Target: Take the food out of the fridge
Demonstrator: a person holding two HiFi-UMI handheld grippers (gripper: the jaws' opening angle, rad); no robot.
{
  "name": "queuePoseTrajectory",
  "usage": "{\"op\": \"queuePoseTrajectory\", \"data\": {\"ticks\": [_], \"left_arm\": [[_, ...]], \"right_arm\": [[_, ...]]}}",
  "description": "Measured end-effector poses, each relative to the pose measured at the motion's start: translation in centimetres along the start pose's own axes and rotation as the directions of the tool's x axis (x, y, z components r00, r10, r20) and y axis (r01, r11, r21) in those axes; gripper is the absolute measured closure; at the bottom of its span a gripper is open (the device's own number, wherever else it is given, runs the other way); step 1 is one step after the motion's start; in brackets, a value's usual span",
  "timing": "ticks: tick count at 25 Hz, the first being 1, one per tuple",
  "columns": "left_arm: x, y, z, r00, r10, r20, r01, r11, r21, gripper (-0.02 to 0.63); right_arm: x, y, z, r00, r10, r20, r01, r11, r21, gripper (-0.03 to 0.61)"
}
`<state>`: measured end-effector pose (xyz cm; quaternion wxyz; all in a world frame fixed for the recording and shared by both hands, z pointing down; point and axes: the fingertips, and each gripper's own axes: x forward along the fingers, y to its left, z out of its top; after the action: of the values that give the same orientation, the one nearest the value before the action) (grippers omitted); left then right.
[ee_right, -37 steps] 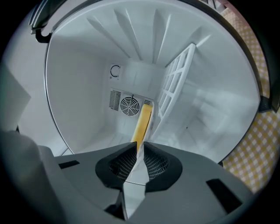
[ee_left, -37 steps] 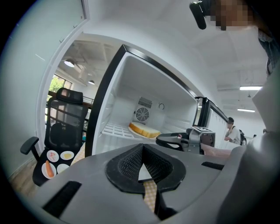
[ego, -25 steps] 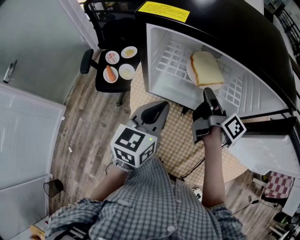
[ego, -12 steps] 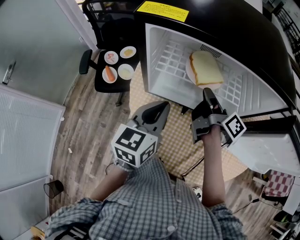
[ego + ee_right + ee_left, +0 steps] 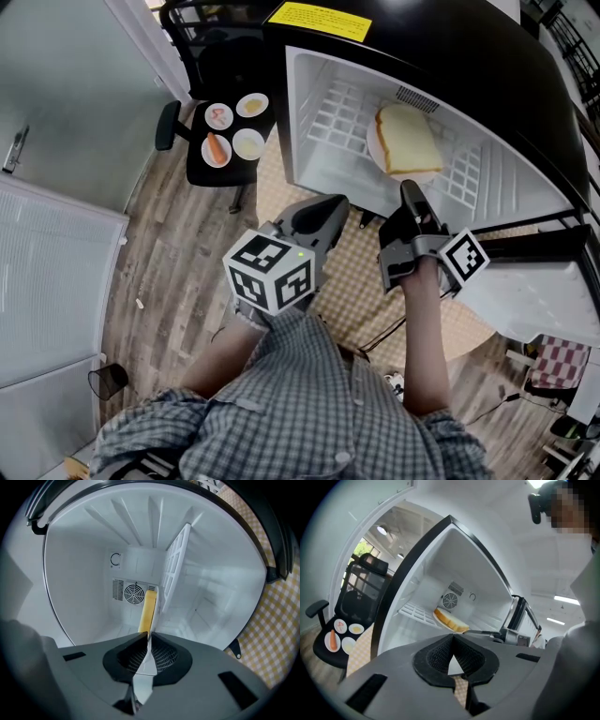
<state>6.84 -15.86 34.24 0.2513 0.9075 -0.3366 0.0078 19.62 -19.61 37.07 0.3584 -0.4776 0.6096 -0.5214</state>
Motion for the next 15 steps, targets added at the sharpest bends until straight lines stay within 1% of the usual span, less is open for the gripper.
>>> {"op": "queuePoseTrajectory", "data": {"ticks": [3,5,7,10,12,13,15], "left_arm": [[1.3,0.8,-0.1,1.0,0.004,-0.009,-0.004,0.995,-0.102,0.609],[2.3,1.2,-0.1,1.0,0.004,-0.017,-0.006,0.991,-0.132,0.609],[3.3,1.3,0.0,1.0,-0.011,-0.022,0.008,0.988,-0.152,0.607],[4.8,1.5,0.3,0.999,-0.037,-0.017,0.032,0.975,-0.218,0.607],[5.6,1.8,0.4,0.998,-0.056,-0.011,0.05,0.959,-0.279,0.607],[5.9,2.0,0.4,0.998,-0.067,-0.006,0.061,0.946,-0.317,0.604],[6.4,2.1,0.6,0.996,-0.091,0.011,0.088,0.916,-0.39,0.557]], "right_arm": [[-0.3,0.2,-0.3,1.0,0.005,-0.009,-0.005,1.0,-0.004,0.552],[-0.5,0.3,-0.4,1.0,0.008,-0.016,-0.008,1.0,-0.011,0.553],[-0.7,0.3,-0.5,1.0,0.01,-0.02,-0.01,1.0,-0.012,0.554],[-0.9,0.3,-0.7,1.0,0.01,-0.024,-0.011,1.0,-0.009,0.554],[-1.1,0.3,-0.8,1.0,0.01,-0.029,-0.011,1.0,-0.007,0.554],[-1.2,0.3,-0.9,0.999,0.01,-0.03,-0.011,1.0,-0.007,0.554],[-1.4,0.3,-1.0,1.0,0.008,-0.03,-0.009,1.0,-0.014,0.554]]}}
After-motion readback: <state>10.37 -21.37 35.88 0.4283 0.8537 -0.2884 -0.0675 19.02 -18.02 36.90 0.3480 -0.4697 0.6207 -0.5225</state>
